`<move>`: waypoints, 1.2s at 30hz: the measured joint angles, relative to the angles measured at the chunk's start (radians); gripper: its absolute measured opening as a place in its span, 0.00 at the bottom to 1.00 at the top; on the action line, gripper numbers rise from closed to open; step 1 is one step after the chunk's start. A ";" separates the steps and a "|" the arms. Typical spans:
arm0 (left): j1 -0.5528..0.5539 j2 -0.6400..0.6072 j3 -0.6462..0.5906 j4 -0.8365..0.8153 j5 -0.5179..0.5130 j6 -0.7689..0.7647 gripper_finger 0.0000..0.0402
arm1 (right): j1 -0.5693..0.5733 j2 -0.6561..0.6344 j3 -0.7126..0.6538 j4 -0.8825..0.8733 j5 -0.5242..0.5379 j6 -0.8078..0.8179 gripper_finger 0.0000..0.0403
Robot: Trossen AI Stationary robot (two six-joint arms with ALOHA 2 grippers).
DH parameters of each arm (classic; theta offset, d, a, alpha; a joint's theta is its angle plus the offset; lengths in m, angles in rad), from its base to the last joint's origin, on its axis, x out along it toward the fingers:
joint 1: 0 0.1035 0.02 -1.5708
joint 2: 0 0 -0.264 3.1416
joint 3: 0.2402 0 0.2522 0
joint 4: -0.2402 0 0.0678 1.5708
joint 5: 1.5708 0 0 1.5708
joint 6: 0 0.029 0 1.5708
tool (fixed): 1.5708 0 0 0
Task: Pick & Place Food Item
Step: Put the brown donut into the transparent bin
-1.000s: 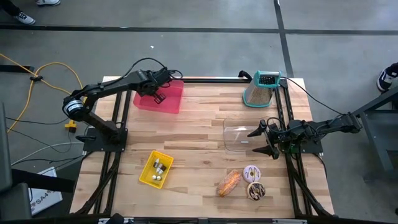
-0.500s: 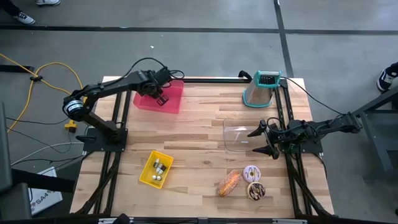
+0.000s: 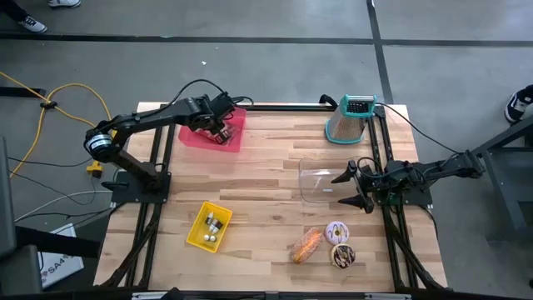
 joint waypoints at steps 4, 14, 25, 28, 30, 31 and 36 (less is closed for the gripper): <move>0.001 0.000 0.000 0.000 0.000 0.000 0.25 | 0.000 0.000 0.000 0.000 0.000 0.000 0.86; 0.000 -0.023 0.028 0.006 -0.003 0.042 0.25 | 0.000 0.000 0.000 0.000 0.000 0.000 0.86; -0.121 -0.147 0.047 0.086 0.008 0.116 0.25 | 0.000 0.000 0.000 0.000 0.000 0.000 0.86; -0.201 -0.165 0.047 0.125 0.059 0.108 0.25 | 0.000 0.000 0.000 0.000 0.001 0.000 0.86; -0.263 -0.165 0.047 0.148 0.096 0.108 0.25 | 0.000 0.000 0.000 0.000 0.001 0.000 0.86; -0.294 -0.165 0.047 0.159 0.108 0.107 0.25 | 0.000 0.000 0.000 0.000 0.002 0.000 0.86; -0.443 -0.147 0.047 0.231 0.110 0.099 0.25 | 0.000 0.000 0.000 0.000 0.002 0.000 0.86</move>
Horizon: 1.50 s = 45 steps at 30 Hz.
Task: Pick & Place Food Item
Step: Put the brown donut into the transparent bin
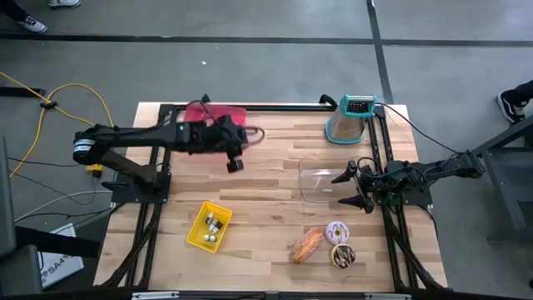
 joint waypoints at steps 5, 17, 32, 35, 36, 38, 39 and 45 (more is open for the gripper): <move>-0.113 0.022 0.000 0.058 0.002 -0.023 0.25 | 0.000 0.000 0.000 0.000 0.000 0.000 0.86; -0.193 0.035 0.000 0.082 0.003 -0.082 0.25 | 0.000 0.000 0.000 0.000 0.000 0.000 0.86; -0.204 0.035 -0.079 0.131 0.086 -0.156 0.25 | 0.000 0.000 0.000 0.000 -0.002 0.000 0.86; -0.204 0.034 -0.102 0.171 0.104 -0.159 0.25 | 0.000 0.000 0.000 0.000 -0.002 0.000 0.86; -0.203 0.032 -0.113 0.189 0.114 -0.159 0.25 | 0.000 0.000 0.000 0.000 -0.002 0.000 0.86; -0.203 0.021 -0.147 0.228 0.122 -0.160 0.25 | 0.000 0.000 0.000 0.000 -0.002 0.000 0.86; -0.202 0.012 -0.166 0.256 0.123 -0.160 0.25 | 0.000 0.000 0.000 0.000 -0.002 0.000 0.86; -0.196 -0.056 -0.320 0.428 0.122 -0.175 0.25 | 0.000 0.000 0.000 0.000 -0.002 0.000 0.86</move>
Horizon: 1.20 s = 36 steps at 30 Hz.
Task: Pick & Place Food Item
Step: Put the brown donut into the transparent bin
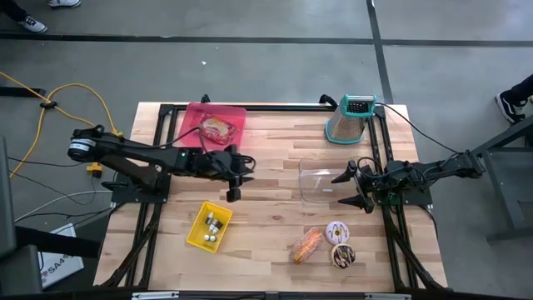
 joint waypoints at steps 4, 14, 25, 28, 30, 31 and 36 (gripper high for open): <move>0.000 -0.053 -0.115 0.119 0.000 -0.002 0.25 | 0.000 0.000 0.000 0.000 0.001 0.000 0.86; 0.024 -0.287 -0.368 0.309 -0.001 0.007 0.25 | 0.000 0.000 0.000 0.000 0.000 0.000 0.86; 0.034 -0.534 -0.533 0.328 -0.002 0.026 0.25 | 0.000 0.000 0.000 0.000 0.000 0.000 0.86; 0.034 -0.592 -0.564 0.330 0.003 0.030 0.25 | 0.000 0.000 0.000 0.000 0.001 0.000 0.86; 0.034 -0.630 -0.585 0.327 0.009 0.047 0.25 | 0.000 0.000 0.000 0.000 0.001 0.000 0.86; 0.033 -0.649 -0.594 0.329 0.011 0.052 0.25 | 0.000 0.000 0.000 0.000 0.001 0.000 0.86; 0.033 -0.748 -0.660 0.328 0.022 0.051 0.25 | 0.000 0.000 0.000 0.000 0.000 0.000 0.86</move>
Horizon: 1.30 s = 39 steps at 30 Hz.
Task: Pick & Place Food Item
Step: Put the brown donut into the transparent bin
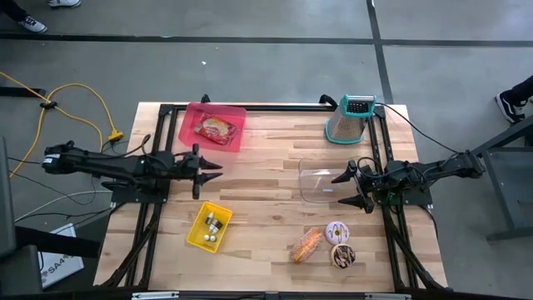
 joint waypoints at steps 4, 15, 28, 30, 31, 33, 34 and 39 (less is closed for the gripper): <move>0.000 -0.074 -0.044 0.002 0.000 -0.003 0.25 | 0.000 0.000 0.000 0.000 0.001 0.000 0.86; 0.000 -0.239 -0.151 0.000 0.000 -0.016 0.25 | 0.000 0.000 0.000 0.000 0.000 0.000 0.86; 0.000 -0.341 -0.189 -0.075 0.020 0.022 0.25 | 0.000 0.000 0.000 0.000 -0.001 0.000 0.86; 0.000 -0.349 -0.189 -0.111 0.023 0.005 0.25 | 0.000 0.000 0.000 0.000 -0.001 0.000 0.86; 0.000 -0.353 -0.189 -0.122 0.024 0.000 0.25 | 0.000 0.000 0.000 0.000 -0.001 0.000 0.86; 0.000 -0.361 -0.189 -0.139 0.028 -0.013 0.25 | 0.000 0.000 0.000 0.000 -0.001 0.000 0.86; 0.000 -0.361 -0.189 -0.140 0.032 -0.021 0.25 | 0.000 0.000 0.000 0.000 -0.001 0.000 0.86; 0.000 -0.360 -0.190 -0.150 0.049 -0.027 0.25 | 0.000 0.000 0.000 0.000 -0.001 0.000 0.86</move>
